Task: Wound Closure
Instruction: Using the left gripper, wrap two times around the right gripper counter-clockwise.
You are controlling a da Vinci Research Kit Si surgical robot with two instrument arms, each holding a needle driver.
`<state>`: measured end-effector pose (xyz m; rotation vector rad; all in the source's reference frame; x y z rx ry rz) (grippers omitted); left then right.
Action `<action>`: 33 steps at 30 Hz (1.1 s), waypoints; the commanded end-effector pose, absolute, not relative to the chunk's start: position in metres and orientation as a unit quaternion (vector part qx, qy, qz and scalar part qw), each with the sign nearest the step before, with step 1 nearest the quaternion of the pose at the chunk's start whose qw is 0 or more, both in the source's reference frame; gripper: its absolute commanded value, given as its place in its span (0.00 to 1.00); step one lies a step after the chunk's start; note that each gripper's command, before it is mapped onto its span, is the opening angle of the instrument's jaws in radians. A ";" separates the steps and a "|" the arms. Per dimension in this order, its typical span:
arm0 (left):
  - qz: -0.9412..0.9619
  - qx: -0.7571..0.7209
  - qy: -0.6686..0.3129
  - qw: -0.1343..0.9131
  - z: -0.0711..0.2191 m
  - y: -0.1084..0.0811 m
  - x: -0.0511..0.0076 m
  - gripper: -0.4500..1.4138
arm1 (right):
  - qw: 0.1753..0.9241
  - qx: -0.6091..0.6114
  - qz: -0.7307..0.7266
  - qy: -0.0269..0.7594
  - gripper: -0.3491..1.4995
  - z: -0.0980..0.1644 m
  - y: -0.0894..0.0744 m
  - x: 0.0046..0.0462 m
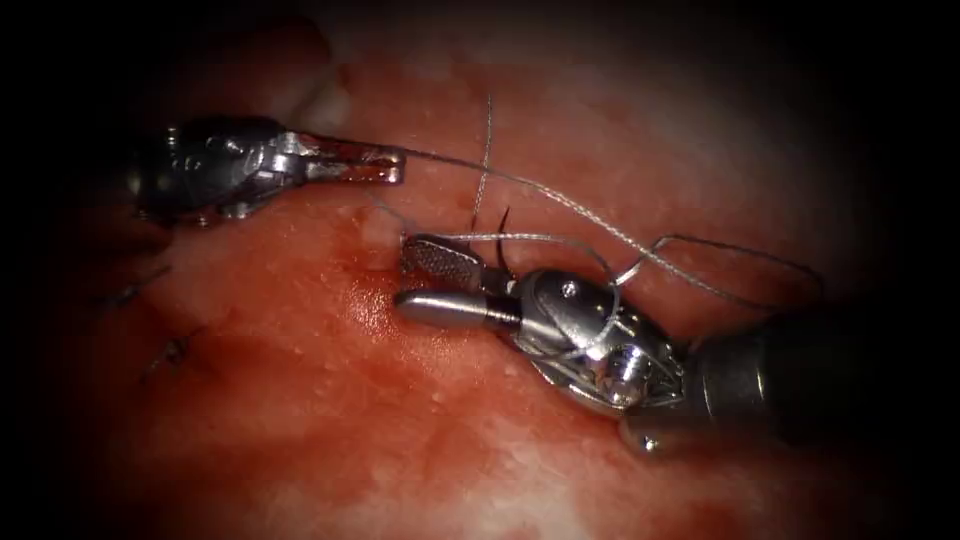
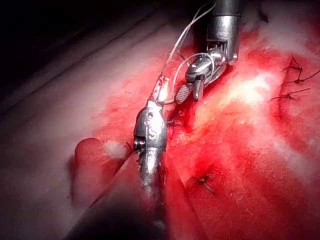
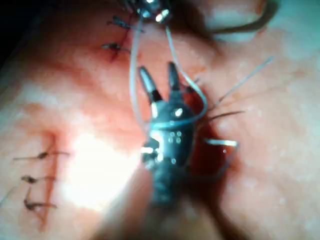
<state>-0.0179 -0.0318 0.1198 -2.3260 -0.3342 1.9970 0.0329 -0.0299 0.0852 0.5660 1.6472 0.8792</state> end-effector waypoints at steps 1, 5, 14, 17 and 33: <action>0.645 -0.755 -0.112 0.025 0.121 -0.032 -0.0189 0.00 | 0.558 0.258 0.368 0.698 0.44 0.085 -0.030 0.0336; 0.639 -0.760 -0.119 0.016 0.120 -0.033 -0.0200 0.00 | 0.562 0.246 0.333 0.716 0.48 0.084 -0.030 0.0336; 0.642 -0.758 -0.116 0.013 0.121 -0.034 -0.0191 0.00 | 0.554 0.238 0.332 0.725 0.48 0.082 -0.029 0.0325; 0.644 -0.756 -0.112 0.012 0.122 -0.034 -0.0186 0.00 | 0.555 0.238 0.332 0.725 0.48 0.082 -0.029 0.0324; 0.648 -0.752 -0.121 0.010 0.122 -0.040 -0.0187 0.00 | 0.553 0.178 0.392 0.713 0.44 0.084 -0.027 0.0312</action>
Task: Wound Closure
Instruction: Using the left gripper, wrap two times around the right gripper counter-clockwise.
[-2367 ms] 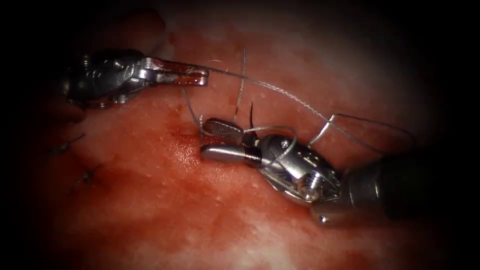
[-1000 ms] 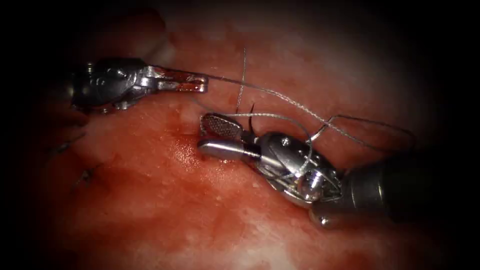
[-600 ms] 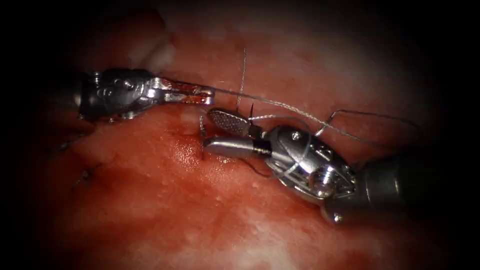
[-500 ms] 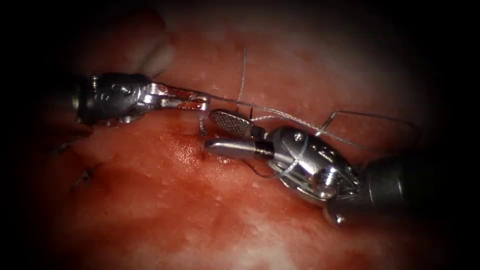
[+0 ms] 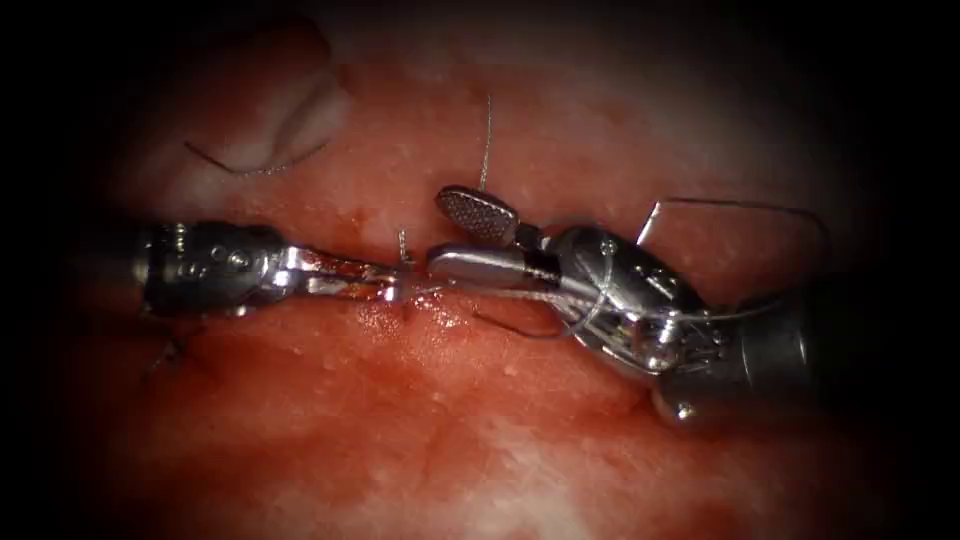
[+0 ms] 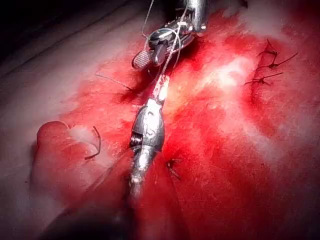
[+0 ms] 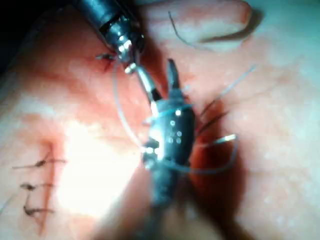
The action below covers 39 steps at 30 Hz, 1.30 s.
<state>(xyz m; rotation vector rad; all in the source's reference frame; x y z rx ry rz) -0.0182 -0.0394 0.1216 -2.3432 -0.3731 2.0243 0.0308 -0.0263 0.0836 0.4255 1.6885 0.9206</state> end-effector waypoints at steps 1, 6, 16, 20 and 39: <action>0.647 -0.752 -0.122 0.009 0.122 -0.040 -0.0188 0.00 | 0.555 0.172 0.393 0.713 0.44 0.084 -0.026 0.0311; 0.644 -0.754 -0.128 0.008 0.121 -0.041 -0.0194 0.00 | 0.581 0.143 0.403 0.692 0.41 0.085 -0.026 0.0317; 0.635 -0.759 -0.140 0.020 0.117 -0.040 -0.0215 0.00 | 0.671 0.123 0.353 0.640 0.39 0.087 -0.028 0.0352; 0.634 -0.759 -0.145 0.028 0.116 -0.038 -0.0225 0.00 | 0.679 0.129 0.338 0.639 0.38 0.086 -0.028 0.0355; 0.674 -0.720 -0.168 -0.006 0.119 -0.029 -0.0236 0.00 | 0.678 0.185 0.280 0.653 0.37 0.084 -0.031 0.0363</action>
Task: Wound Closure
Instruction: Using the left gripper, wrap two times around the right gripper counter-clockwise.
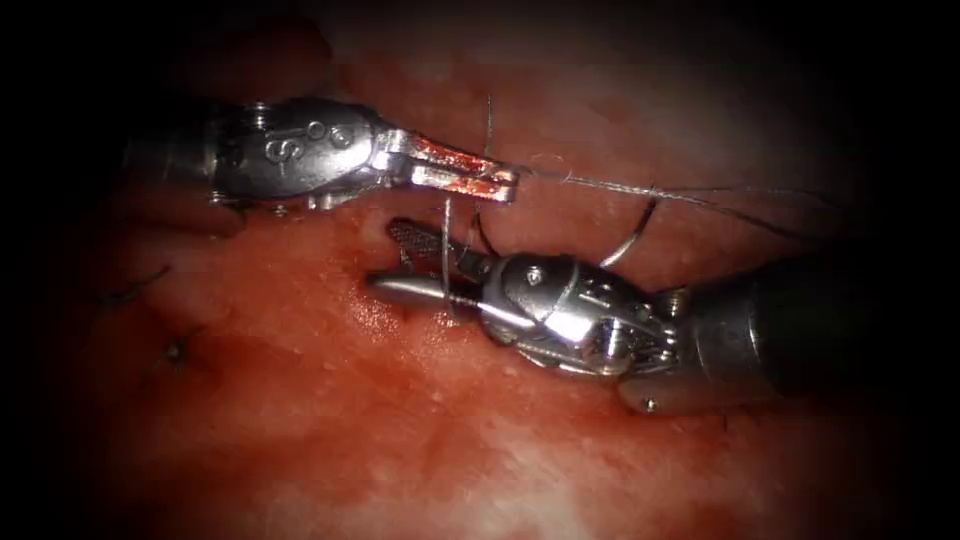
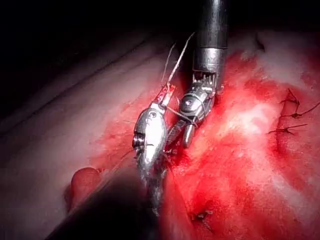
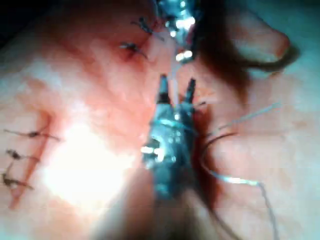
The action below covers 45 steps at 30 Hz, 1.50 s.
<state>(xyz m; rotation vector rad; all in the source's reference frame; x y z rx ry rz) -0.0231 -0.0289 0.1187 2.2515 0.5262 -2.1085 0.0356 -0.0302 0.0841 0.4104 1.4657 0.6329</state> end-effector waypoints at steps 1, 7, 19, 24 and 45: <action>-0.674 0.719 0.168 0.007 0.119 -0.029 -0.0235 0.00 | 0.678 0.189 0.277 0.655 0.37 0.084 -0.031 0.0364; -0.677 0.717 0.166 0.010 0.121 -0.027 -0.0228 0.00 | 0.674 0.201 0.265 0.660 0.37 0.084 -0.031 0.0365; -0.679 0.720 0.141 0.020 0.126 -0.028 -0.0236 0.00 | 0.624 0.218 0.262 0.704 0.35 0.084 -0.031 0.0362; -0.668 0.732 0.129 0.017 0.127 -0.029 -0.0236 0.00 | 0.599 0.223 0.277 0.717 0.35 0.083 -0.031 0.0361; -0.637 0.764 0.103 -0.015 0.132 -0.034 -0.0234 0.00 | 0.511 0.185 0.385 0.746 0.34 0.085 -0.029 0.0337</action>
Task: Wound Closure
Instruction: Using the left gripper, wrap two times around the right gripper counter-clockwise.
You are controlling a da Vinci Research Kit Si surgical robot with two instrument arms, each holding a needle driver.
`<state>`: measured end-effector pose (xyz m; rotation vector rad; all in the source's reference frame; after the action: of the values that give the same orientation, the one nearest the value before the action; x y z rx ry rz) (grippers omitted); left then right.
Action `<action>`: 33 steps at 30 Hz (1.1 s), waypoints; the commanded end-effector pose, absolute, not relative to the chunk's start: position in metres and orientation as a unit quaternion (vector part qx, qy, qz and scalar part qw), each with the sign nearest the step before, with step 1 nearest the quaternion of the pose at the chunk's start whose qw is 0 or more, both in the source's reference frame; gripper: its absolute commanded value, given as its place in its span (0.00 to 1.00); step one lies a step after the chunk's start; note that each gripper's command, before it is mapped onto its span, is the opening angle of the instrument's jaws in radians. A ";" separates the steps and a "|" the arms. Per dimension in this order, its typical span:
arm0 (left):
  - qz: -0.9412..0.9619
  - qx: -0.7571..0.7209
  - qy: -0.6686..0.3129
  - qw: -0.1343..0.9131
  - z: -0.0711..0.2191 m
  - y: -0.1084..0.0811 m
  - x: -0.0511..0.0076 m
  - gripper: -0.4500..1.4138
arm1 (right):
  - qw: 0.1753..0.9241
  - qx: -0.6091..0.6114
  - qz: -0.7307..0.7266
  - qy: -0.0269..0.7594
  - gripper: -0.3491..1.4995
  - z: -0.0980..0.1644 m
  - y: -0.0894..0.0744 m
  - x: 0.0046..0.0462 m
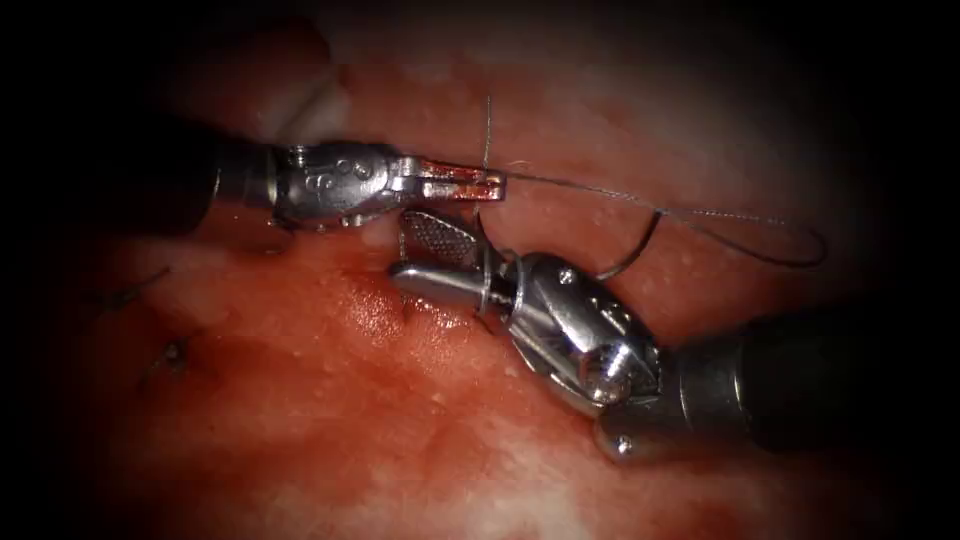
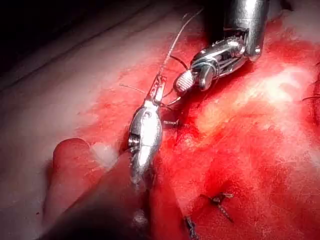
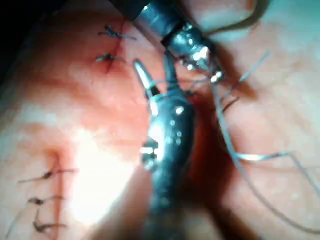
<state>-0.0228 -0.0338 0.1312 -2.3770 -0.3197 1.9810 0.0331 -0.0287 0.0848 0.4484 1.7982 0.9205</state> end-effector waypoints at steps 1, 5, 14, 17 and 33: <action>0.635 -0.766 -0.102 0.019 0.132 -0.034 -0.0232 0.00 | 0.511 0.182 0.388 0.745 0.34 0.086 -0.029 0.0336; 0.631 -0.770 -0.098 0.025 0.132 -0.035 -0.0227 0.00 | 0.511 0.172 0.400 0.741 0.34 0.087 -0.029 0.0328; 0.628 -0.772 -0.097 0.032 0.132 -0.036 -0.0219 0.00 | 0.509 0.150 0.426 0.732 0.34 0.088 -0.029 0.0308; 0.627 -0.772 -0.098 0.031 0.132 -0.036 -0.0216 0.00 | 0.510 0.143 0.431 0.731 0.34 0.088 -0.029 0.0303; 0.624 -0.774 -0.106 0.037 0.129 -0.037 -0.0193 0.00 | 0.530 0.140 0.430 0.717 0.34 0.089 -0.029 0.0294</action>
<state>-0.0188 -0.0373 0.1287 -2.3733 -0.3234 1.9158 0.0289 -0.0281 0.0886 0.3322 1.7115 1.0280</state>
